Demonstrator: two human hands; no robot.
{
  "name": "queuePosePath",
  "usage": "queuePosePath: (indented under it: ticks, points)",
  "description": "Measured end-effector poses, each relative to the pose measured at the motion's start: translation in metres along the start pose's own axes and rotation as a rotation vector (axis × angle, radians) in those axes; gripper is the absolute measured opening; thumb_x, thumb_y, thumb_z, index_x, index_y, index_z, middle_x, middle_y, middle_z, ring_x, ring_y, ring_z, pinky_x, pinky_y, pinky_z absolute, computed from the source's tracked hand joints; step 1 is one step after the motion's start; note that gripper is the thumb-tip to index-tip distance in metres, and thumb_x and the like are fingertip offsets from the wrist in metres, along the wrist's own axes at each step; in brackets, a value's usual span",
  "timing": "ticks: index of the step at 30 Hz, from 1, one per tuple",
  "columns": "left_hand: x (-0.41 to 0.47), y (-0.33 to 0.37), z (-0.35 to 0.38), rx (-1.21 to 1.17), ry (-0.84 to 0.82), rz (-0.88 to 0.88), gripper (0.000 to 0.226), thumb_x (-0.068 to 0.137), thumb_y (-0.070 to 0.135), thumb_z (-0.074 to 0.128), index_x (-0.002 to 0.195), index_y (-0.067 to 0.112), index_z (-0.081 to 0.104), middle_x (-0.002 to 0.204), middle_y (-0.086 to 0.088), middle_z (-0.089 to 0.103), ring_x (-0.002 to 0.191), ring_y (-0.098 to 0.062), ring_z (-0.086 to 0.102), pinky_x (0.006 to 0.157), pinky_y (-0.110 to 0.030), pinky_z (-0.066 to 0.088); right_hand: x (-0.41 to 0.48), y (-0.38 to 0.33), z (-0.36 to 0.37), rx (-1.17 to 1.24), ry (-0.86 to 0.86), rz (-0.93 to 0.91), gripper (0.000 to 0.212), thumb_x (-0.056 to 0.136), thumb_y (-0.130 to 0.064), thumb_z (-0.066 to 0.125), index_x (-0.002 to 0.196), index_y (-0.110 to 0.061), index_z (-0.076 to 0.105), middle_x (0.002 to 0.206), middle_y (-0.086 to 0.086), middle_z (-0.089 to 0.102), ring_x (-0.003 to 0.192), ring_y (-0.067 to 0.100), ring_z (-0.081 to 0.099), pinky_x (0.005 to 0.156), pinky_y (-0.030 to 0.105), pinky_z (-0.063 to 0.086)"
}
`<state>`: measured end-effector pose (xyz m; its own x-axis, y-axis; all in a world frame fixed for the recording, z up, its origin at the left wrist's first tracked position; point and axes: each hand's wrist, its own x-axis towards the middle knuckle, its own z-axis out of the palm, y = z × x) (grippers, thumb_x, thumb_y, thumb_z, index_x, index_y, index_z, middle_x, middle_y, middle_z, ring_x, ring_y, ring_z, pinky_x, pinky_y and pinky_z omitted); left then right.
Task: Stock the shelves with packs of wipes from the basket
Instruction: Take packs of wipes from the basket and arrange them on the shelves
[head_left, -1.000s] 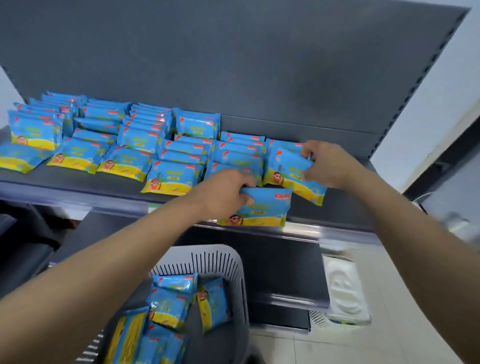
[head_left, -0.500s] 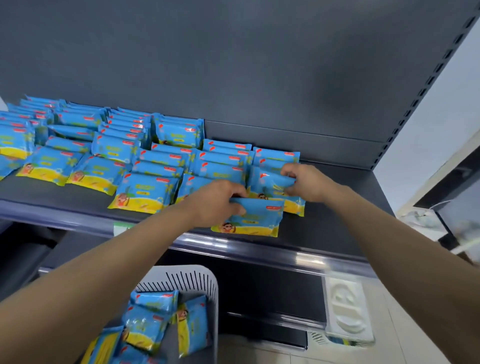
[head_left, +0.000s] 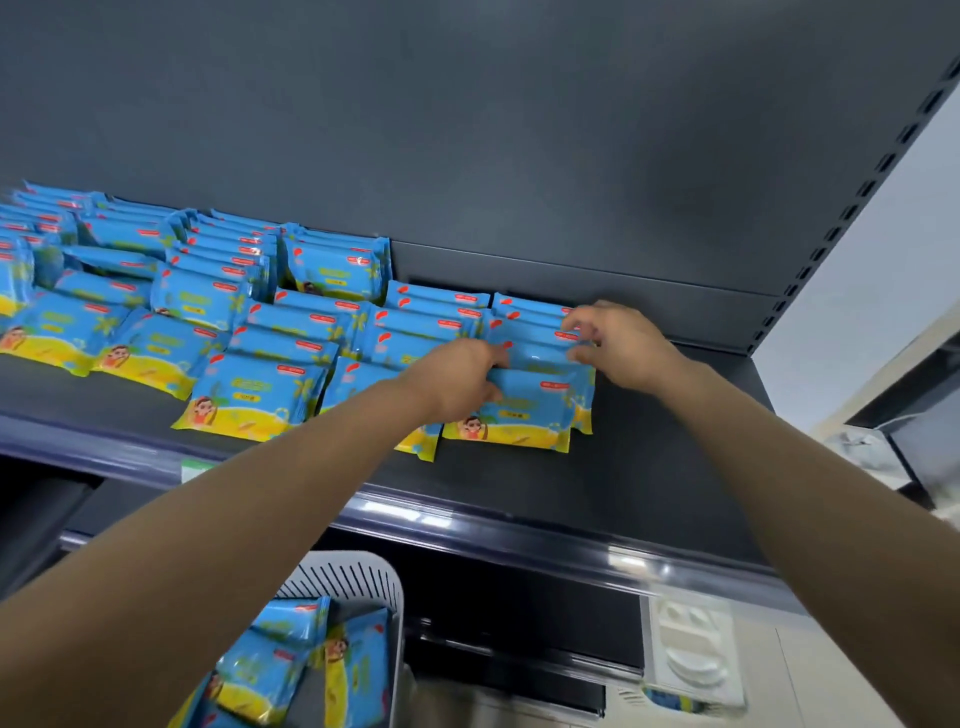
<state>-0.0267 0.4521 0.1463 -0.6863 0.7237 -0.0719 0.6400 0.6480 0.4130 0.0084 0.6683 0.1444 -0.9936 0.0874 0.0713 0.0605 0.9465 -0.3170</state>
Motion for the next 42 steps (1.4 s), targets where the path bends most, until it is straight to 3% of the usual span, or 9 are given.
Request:
queuePosePath:
  ticks: [2, 7, 13, 19, 22, 24, 27, 37, 42]
  points:
    - [0.01, 0.001, 0.003, 0.129, 0.001, 0.029, 0.043, 0.083, 0.019, 0.064, 0.124, 0.014, 0.052, 0.126, -0.007, 0.056, 0.111, -0.028, 0.053, 0.09, -0.034, 0.045, -0.004, 0.001, -0.004, -0.013, 0.063, -0.008, 0.026, 0.085, -0.018, 0.063, 0.111, -0.017, 0.06, 0.098, 0.002, 0.053, 0.089, 0.018, 0.053, 0.078, 0.03, 0.043]
    - [0.028, 0.002, 0.009, 0.265, 0.035, 0.08, 0.045, 0.082, 0.023, 0.064, 0.124, 0.013, 0.05, 0.124, -0.008, 0.053, 0.115, -0.026, 0.047, 0.095, -0.035, 0.034, -0.016, -0.014, -0.014, -0.044, 0.156, -0.021, 0.024, 0.088, -0.016, 0.057, 0.112, -0.015, 0.06, 0.1, 0.007, 0.057, 0.089, 0.025, 0.056, 0.079, 0.038, 0.048]
    - [0.017, -0.001, 0.011, 0.324, 0.166, 0.118, 0.047, 0.082, 0.024, 0.061, 0.125, 0.012, 0.047, 0.123, -0.007, 0.048, 0.118, -0.025, 0.042, 0.099, -0.034, 0.029, -0.031, -0.044, -0.02, -0.145, 0.172, -0.019, 0.03, 0.09, -0.026, 0.055, 0.119, -0.015, 0.057, 0.111, 0.007, 0.058, 0.106, 0.026, 0.052, 0.082, 0.034, 0.042]
    - [-0.043, -0.008, -0.033, 0.309, 0.588, 0.13, 0.042, 0.08, 0.018, 0.066, 0.118, 0.005, 0.054, 0.111, -0.014, 0.054, 0.107, -0.034, 0.048, 0.096, -0.037, 0.03, -0.043, -0.1, -0.037, -0.24, 0.391, -0.053, 0.05, 0.087, -0.041, 0.057, 0.127, -0.011, 0.052, 0.125, 0.01, 0.055, 0.12, 0.029, 0.044, 0.096, 0.039, 0.033]
    - [-0.081, -0.009, -0.064, 0.332, 0.721, 0.155, 0.041, 0.074, 0.015, 0.072, 0.111, 0.003, 0.056, 0.108, -0.016, 0.056, 0.101, -0.036, 0.052, 0.092, -0.038, 0.033, -0.047, -0.14, -0.047, -0.225, 0.46, -0.12, 0.054, 0.087, -0.043, 0.057, 0.129, -0.011, 0.05, 0.129, 0.008, 0.052, 0.124, 0.027, 0.039, 0.1, 0.037, 0.028]
    - [-0.106, -0.01, -0.083, 0.379, 0.777, 0.164, 0.047, 0.072, 0.017, 0.074, 0.113, 0.002, 0.056, 0.112, -0.016, 0.056, 0.104, -0.037, 0.052, 0.098, -0.037, 0.029, -0.052, -0.169, -0.054, -0.208, 0.507, -0.154, 0.057, 0.086, -0.046, 0.056, 0.13, -0.011, 0.048, 0.129, 0.007, 0.052, 0.126, 0.027, 0.038, 0.101, 0.036, 0.025]
    - [-0.143, -0.013, -0.109, 0.458, 0.831, 0.174, 0.055, 0.071, 0.02, 0.075, 0.119, 0.002, 0.055, 0.118, -0.015, 0.056, 0.111, -0.035, 0.052, 0.107, -0.042, 0.025, -0.06, -0.209, -0.063, -0.196, 0.59, -0.198, 0.057, 0.084, -0.046, 0.059, 0.128, -0.012, 0.049, 0.127, 0.006, 0.052, 0.125, 0.026, 0.039, 0.101, 0.036, 0.024]
    - [-0.25, -0.046, -0.129, 0.581, 0.881, 0.116, 0.062, 0.071, 0.021, 0.074, 0.124, 0.001, 0.05, 0.126, -0.019, 0.051, 0.116, -0.036, 0.047, 0.108, -0.045, 0.024, -0.101, -0.312, -0.048, -0.154, 0.713, -0.337, 0.054, 0.081, -0.039, 0.062, 0.125, -0.01, 0.051, 0.123, 0.009, 0.055, 0.122, 0.031, 0.044, 0.098, 0.033, 0.017]
    - [-0.289, -0.091, -0.093, 0.479, 0.851, 0.056, 0.052, 0.074, 0.019, 0.07, 0.119, -0.003, 0.054, 0.121, -0.022, 0.053, 0.109, -0.039, 0.05, 0.097, -0.044, 0.032, -0.119, -0.338, 0.019, -0.066, 0.65, -0.415, 0.044, 0.077, -0.031, 0.063, 0.114, -0.006, 0.059, 0.11, 0.012, 0.061, 0.105, 0.035, 0.054, 0.09, 0.04, 0.032]
